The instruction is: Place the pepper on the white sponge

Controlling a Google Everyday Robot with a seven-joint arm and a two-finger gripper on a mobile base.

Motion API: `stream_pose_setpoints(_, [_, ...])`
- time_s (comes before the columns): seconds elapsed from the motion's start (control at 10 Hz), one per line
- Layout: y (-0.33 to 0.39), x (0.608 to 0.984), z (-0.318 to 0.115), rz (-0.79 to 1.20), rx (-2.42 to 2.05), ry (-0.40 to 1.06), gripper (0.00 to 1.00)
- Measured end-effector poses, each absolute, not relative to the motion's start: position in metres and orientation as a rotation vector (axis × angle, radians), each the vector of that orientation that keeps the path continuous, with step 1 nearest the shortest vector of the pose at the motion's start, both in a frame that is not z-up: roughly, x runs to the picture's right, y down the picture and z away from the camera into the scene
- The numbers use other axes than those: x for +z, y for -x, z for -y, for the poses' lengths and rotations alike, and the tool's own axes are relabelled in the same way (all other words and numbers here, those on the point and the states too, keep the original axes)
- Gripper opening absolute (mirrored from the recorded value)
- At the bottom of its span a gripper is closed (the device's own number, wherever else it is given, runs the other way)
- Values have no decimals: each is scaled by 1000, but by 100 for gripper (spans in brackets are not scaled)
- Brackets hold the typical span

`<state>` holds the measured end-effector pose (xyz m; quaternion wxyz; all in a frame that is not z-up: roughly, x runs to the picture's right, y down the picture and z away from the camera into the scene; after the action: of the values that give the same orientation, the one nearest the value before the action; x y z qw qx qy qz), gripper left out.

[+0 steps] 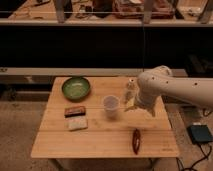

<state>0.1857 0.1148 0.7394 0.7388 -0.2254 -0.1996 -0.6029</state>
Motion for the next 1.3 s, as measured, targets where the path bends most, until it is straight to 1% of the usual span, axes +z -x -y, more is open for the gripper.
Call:
stream_pose_setpoints(0.2, [-198,760,-127,453,-1323,499,80])
stream_pose_setpoints(0.5, [-208,781,-141,464,-1312,520,80])
stream_pose_setpoints(0.6, [-212,788,-153,481,-1288,536,80])
stream_pose_setpoints(0.9, [-214,793,-186,540,-1231,598,80])
stream_pose_setpoints(1.3, [-200,785,-222,638,-1172,694,80])
